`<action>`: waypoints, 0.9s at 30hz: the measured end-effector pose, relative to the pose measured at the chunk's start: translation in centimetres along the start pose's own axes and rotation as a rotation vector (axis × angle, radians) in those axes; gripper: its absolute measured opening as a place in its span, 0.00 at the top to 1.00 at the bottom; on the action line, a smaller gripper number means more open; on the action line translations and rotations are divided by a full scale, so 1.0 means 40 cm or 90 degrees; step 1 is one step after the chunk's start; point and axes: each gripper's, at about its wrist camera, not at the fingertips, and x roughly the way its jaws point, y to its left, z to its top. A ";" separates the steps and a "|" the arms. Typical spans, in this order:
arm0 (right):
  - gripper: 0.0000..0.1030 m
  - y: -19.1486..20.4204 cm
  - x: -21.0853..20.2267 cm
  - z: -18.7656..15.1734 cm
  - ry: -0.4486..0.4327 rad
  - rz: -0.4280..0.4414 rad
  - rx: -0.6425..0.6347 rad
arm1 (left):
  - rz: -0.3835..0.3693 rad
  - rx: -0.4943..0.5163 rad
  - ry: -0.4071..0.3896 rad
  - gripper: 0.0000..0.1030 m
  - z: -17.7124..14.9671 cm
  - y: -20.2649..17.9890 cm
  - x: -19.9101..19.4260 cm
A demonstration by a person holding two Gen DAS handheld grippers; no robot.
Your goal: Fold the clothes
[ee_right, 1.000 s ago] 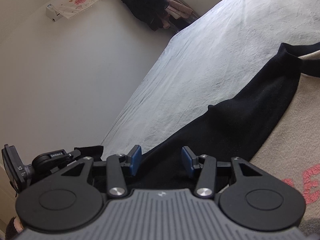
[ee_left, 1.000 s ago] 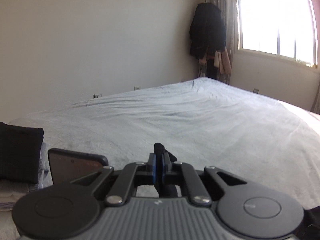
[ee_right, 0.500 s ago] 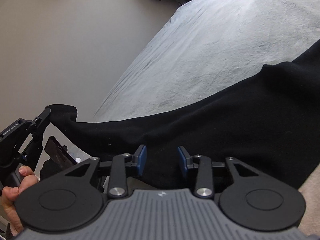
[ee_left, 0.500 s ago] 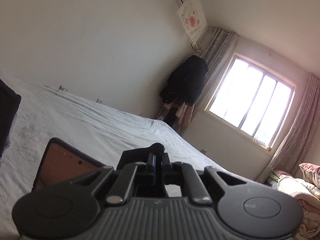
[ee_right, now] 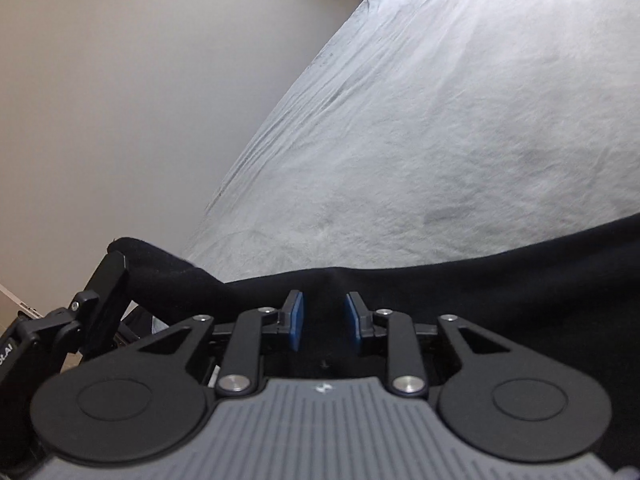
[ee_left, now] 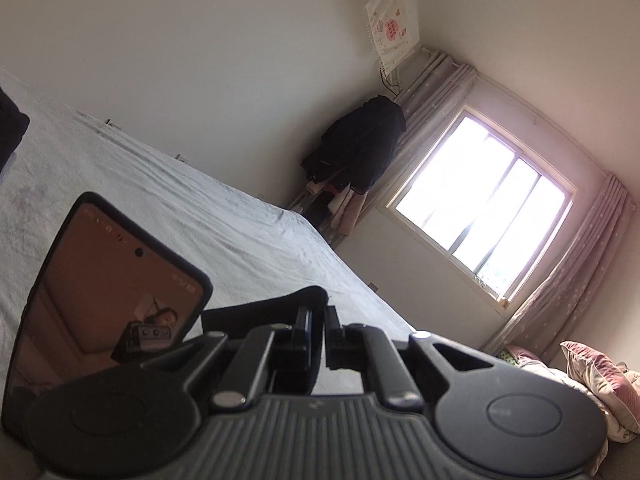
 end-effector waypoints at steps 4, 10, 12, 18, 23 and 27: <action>0.69 -0.049 -0.123 0.016 -0.050 -0.092 -0.010 | -0.009 -0.023 0.005 0.94 -0.002 0.001 -0.003; 0.68 -0.069 -0.042 -0.044 0.001 -0.047 0.088 | -0.031 -0.035 0.011 0.94 0.005 -0.004 -0.007; 0.68 -0.037 0.049 -0.062 0.041 -0.022 0.100 | -0.039 -0.038 0.023 0.94 0.005 -0.002 -0.006; 0.71 0.030 0.156 -0.077 0.063 0.023 0.119 | -0.052 -0.024 0.059 0.94 0.002 -0.003 0.008; 0.65 -0.023 0.042 -0.037 0.007 0.033 0.148 | -0.097 -0.013 0.093 0.94 -0.012 -0.036 0.021; 0.56 -0.081 -0.069 -0.016 -0.047 0.028 0.178 | -0.130 0.009 0.151 0.94 -0.045 -0.077 0.029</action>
